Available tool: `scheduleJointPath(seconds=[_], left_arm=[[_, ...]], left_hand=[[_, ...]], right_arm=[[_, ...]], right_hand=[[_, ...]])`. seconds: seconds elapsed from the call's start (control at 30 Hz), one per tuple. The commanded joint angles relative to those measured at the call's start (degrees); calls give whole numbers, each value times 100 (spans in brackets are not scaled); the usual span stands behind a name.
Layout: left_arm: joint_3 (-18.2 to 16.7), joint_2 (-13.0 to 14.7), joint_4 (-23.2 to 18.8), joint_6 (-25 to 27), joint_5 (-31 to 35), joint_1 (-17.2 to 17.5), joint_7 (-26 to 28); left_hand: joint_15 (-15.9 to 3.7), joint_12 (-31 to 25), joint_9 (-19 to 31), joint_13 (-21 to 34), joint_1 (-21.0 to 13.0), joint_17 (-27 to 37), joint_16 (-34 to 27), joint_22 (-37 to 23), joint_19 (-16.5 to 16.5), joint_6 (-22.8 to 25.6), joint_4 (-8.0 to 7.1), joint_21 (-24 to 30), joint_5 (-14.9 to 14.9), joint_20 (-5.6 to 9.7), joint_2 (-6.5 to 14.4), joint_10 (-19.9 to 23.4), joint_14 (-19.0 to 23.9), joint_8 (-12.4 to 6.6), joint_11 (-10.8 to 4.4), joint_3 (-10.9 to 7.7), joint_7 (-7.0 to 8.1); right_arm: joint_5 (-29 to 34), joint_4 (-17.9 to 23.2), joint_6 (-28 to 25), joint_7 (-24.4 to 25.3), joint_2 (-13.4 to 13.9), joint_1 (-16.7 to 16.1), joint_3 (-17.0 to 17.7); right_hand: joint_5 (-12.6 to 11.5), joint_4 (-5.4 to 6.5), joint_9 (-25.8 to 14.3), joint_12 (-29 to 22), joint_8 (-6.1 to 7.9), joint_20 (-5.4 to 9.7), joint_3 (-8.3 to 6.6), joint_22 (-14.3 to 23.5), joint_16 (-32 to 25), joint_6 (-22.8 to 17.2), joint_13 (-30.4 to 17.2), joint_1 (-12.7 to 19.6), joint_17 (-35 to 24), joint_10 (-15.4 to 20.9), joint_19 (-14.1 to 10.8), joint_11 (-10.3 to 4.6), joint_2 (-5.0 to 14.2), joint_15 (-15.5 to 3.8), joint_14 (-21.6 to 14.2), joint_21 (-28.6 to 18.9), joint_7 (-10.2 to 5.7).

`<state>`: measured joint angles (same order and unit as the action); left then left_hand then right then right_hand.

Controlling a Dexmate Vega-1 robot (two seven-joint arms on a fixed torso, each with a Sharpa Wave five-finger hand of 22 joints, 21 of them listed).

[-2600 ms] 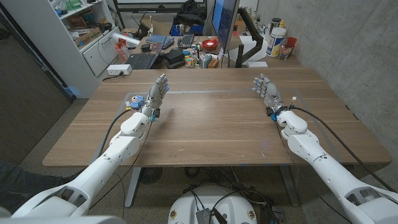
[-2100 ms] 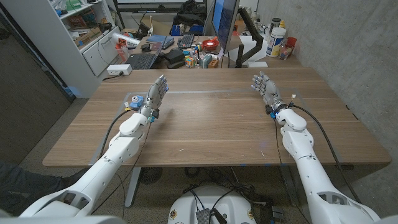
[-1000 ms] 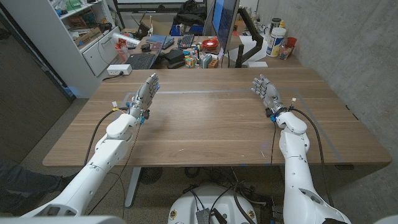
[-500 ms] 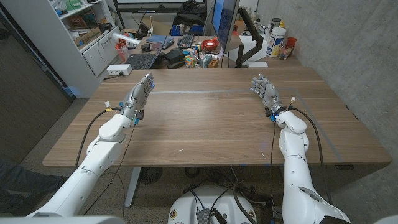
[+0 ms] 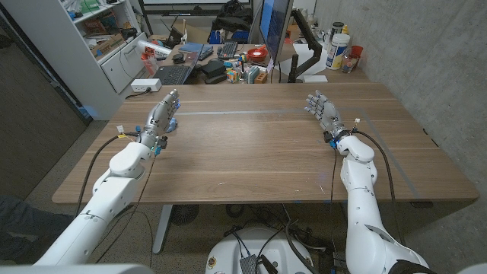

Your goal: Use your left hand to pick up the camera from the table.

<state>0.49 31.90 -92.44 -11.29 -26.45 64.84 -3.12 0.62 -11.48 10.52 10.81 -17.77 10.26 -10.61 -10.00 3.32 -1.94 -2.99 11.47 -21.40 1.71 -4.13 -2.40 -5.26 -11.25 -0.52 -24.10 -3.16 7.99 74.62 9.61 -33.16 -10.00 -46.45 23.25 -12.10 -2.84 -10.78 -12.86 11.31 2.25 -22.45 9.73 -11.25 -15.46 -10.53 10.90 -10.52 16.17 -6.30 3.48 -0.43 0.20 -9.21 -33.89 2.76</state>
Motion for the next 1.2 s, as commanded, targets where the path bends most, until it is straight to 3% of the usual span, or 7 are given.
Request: scheduleJointPath(seconds=[0.03, 0.67, 1.2], left_arm=[[-298, 76, -241, -17, 243, 274, 205], [-572, 170, -283, 188, 496, 357, 313], [-827, 314, -386, 333, 594, 483, 254]], left_hand=[[23, -26, 15, 7, -65, 30, -25, -32, 52, 25, 26, -1, -32, 102, 3, -8, 1, -12, -3, -13, -16], [33, -41, 18, 8, -193, 28, -35, -31, 44, 114, 94, 2, -35, 98, 29, 42, 48, -43, 21, -29, -23], [29, -40, 20, 9, -273, 28, -34, -31, 41, 140, 136, 4, -35, 97, 41, 50, 64, -46, -1, -34, -8]], right_arm=[[0, -122, 38, -30, -13, 57, 41], [17, -335, 147, 24, -58, 108, 95], [60, -279, 151, 67, -55, 117, 63]], right_hand=[[-21, -20, -21, -13, 15, 70, -22, 11, -24, -22, -13, 42, -18, 13, -44, -32, 7, -19, -25, 16, -17], [-22, -27, -21, -8, 14, 65, -15, 12, -17, -32, -13, 38, -19, 29, -70, -36, 16, -18, -32, 70, -18], [-24, -33, -22, -9, 16, 64, -9, 13, -20, -48, -13, 36, -19, 53, -99, -38, 21, -27, -57, 110, -29]])
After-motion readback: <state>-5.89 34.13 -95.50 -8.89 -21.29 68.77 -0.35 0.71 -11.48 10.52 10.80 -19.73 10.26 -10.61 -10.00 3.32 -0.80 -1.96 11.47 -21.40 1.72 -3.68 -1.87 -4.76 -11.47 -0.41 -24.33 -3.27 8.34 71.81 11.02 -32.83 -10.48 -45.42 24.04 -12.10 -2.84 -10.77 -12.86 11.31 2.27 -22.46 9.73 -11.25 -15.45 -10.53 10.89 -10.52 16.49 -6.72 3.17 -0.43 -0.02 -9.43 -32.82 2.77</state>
